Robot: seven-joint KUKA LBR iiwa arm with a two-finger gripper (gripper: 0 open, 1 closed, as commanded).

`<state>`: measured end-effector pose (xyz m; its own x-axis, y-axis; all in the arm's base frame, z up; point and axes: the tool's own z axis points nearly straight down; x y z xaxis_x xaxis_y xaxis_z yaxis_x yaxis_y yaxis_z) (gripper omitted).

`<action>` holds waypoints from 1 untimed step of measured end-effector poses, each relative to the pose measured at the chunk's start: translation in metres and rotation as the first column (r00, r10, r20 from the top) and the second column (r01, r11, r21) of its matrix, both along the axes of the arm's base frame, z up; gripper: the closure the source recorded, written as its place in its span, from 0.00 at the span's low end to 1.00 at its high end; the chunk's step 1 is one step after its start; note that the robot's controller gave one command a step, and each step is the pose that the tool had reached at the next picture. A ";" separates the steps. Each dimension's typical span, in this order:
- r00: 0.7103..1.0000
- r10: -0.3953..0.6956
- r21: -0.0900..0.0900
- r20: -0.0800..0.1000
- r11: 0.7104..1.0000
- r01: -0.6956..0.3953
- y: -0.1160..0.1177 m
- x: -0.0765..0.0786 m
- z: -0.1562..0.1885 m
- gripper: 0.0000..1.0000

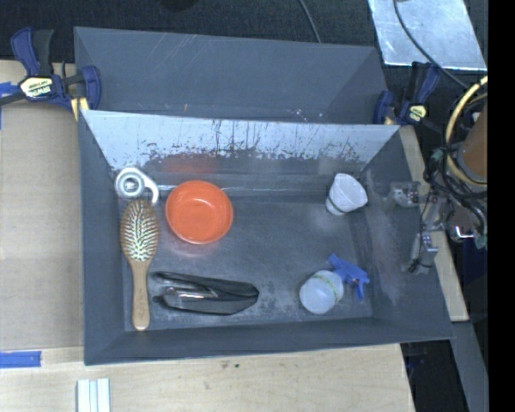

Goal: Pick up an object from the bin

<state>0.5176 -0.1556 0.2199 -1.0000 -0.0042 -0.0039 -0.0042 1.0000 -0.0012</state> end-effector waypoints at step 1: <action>1.000 0.000 0.000 0.000 1.000 0.000 0.000 0.000 0.000 0.00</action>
Offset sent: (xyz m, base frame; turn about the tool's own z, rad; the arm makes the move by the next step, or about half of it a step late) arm -0.0162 0.0351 -0.0438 0.0289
